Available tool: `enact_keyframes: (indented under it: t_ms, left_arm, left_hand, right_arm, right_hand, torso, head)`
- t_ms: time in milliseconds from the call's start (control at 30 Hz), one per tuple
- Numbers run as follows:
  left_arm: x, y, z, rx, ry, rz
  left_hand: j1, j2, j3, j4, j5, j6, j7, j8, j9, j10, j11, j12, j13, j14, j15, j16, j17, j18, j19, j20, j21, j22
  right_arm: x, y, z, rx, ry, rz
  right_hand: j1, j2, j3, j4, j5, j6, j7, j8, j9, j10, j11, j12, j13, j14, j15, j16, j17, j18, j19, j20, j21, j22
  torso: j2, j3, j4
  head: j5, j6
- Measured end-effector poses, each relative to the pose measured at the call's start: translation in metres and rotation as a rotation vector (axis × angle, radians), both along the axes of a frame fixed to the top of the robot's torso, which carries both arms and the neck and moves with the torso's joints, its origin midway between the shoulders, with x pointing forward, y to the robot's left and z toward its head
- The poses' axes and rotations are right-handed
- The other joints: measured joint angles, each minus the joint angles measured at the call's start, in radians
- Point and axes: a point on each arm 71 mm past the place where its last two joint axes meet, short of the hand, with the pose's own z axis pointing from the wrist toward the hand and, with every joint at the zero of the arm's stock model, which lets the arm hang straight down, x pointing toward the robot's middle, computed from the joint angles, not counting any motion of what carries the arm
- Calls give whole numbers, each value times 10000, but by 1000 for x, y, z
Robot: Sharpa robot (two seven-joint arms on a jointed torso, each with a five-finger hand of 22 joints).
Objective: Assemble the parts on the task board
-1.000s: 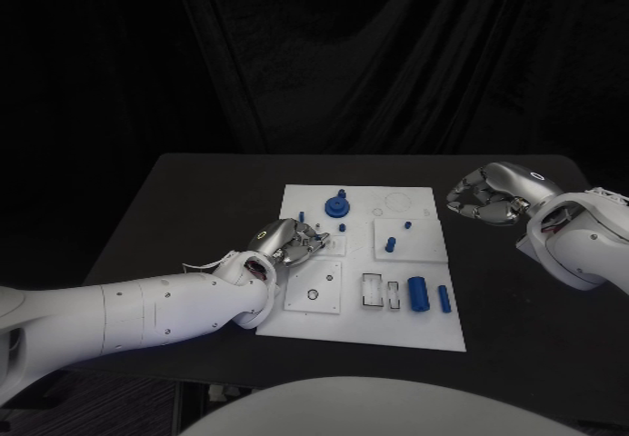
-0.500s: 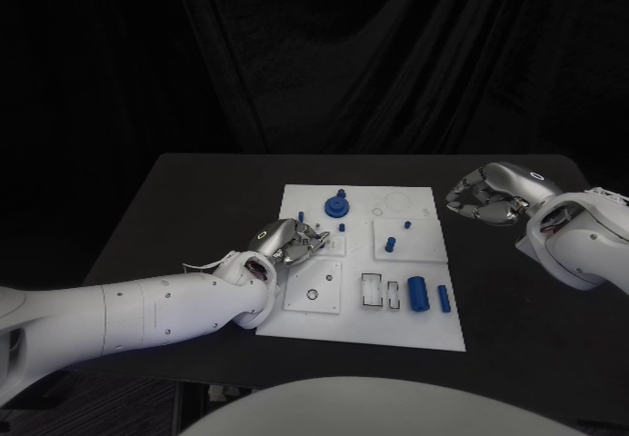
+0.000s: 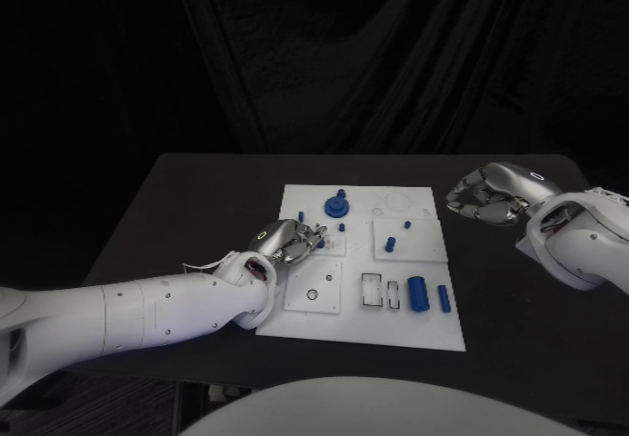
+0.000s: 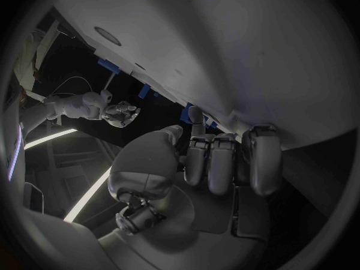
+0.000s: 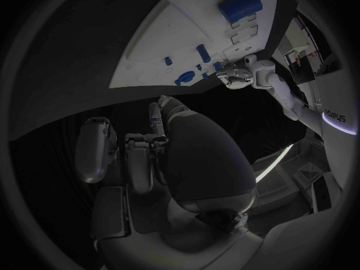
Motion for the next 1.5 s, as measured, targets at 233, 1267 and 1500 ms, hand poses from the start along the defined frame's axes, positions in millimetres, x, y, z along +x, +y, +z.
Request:
enact_keyframes:
  t_ms: [233,1267,1500]
  left_arm:
    - [0,0,0,-6,-20,-54]
    - [-2,0,0,-47,-84,-304]
    - [-6,1,0,-86,-16,-278]
  left_hand:
    - [-14,94,0,0,135,0,0,0,7,18,-17,0,0,-36,-36,0,1,1,-1,1,0,0]
    - [205,28,-127,-41,520,178,-109,248,6,17,-89,0,0,-34,-110,0,5,-3,87,-88,159,-1]
    - [590,-512,-248,-54,278,212,-144,327,5,17,-160,0,0,-1,-144,0,5,-1,123,-124,219,-1]
  right_arm:
    - [0,0,0,-1,0,-3]
    - [0,-1,0,-7,9,-31]
    - [0,-2,0,-10,11,-48]
  right_hand:
    - [0,0,0,0,-1,0,0,0,-10,0,0,0,0,0,0,0,0,0,0,0,-37,0]
    - [0,0,0,0,35,0,0,0,-13,0,0,0,0,0,0,0,0,0,0,0,-36,6]
    - [0,0,0,0,35,0,0,0,-16,0,0,0,0,0,0,0,0,0,0,0,-36,5]
  torso:
    - [-4,0,0]
    - [-6,-6,-5]
    - [-6,-3,-5]
  head:
    - [-6,0]
    - [-12,0]
    - [23,0]
